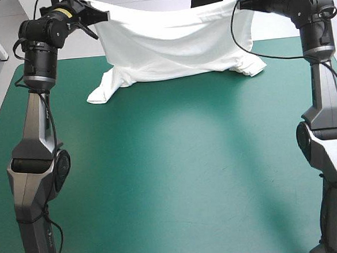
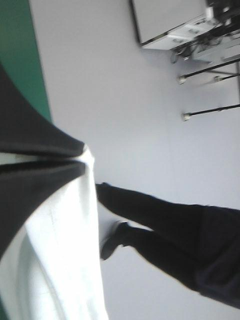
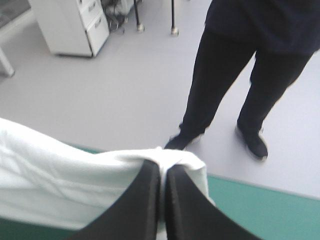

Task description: Fold the cloth

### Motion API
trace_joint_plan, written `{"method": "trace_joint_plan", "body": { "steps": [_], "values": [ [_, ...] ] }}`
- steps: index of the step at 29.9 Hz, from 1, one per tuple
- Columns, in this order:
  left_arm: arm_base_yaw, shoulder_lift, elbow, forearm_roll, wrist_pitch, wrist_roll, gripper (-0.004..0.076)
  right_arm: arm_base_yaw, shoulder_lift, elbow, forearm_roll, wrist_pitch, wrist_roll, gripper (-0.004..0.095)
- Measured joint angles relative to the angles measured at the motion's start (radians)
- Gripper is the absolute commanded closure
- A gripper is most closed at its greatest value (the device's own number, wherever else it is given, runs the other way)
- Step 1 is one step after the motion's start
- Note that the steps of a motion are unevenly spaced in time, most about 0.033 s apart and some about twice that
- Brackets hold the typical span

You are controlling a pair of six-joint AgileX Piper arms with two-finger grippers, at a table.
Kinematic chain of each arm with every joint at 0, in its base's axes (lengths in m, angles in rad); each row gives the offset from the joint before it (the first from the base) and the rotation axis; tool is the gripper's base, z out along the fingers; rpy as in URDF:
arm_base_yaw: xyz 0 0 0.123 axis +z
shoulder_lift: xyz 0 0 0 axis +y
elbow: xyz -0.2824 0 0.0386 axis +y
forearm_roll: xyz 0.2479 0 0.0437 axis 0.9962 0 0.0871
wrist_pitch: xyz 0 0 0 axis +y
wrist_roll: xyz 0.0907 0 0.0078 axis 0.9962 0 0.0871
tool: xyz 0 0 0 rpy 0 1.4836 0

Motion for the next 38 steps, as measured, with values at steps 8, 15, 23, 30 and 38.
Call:
{"method": "trace_joint_plan", "body": {
  "steps": [8,15,23,30,38],
  "values": [
    [0.0,0.04,0.0,-0.055,0.326,0.024,0.0731,0.0,0.073,0.006,-0.004,0.31,0.026,0.0925],
    [-0.012,0.05,0.127,-0.168,0.339,0.025,0.0731,0.015,0.076,0.053,-0.01,0.312,0.091,0.0924],
    [-0.031,-0.079,0.516,-0.161,0.338,0.045,0.0731,0.024,-0.006,0.338,-0.027,0.312,0.109,0.0922],
    [-0.029,-0.316,0.842,-0.127,0.329,0.07,0.0731,0.03,-0.209,0.634,-0.047,0.311,0.096,0.0922],
    [-0.029,-0.573,1.144,-0.111,0.324,0.113,0.0731,0.042,-0.448,0.997,-0.114,0.307,0.086,0.0922]
  ]
}}
